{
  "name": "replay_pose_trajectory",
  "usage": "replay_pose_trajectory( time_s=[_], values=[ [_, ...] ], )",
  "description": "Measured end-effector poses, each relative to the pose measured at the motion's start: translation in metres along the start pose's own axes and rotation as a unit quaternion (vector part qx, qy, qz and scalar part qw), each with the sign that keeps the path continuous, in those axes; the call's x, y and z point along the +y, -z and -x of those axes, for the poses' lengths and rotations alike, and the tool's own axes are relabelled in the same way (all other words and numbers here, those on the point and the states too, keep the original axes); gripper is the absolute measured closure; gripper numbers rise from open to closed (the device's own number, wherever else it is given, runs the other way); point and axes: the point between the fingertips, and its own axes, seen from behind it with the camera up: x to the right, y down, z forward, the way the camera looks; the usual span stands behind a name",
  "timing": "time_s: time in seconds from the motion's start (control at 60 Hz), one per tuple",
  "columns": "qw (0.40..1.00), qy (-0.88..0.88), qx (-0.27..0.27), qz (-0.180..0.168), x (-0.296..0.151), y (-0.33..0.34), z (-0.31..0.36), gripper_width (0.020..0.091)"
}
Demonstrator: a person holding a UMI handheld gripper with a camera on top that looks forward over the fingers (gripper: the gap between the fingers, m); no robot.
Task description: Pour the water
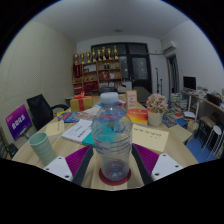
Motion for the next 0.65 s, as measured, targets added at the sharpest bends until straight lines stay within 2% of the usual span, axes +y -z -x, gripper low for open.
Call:
replay_pose_trajectory(
  time_s=[0.217,0.55,0.65],
  values=[
    [0.999,-0.019,0.026,0.014,0.002,0.070,0.012,0.0269],
    [0.996,-0.004,0.085,0.001,-0.042,0.275,0.101,0.0267],
    [0.995,-0.006,0.095,0.008,-0.047,0.324,0.132,0.0271]
  ],
)
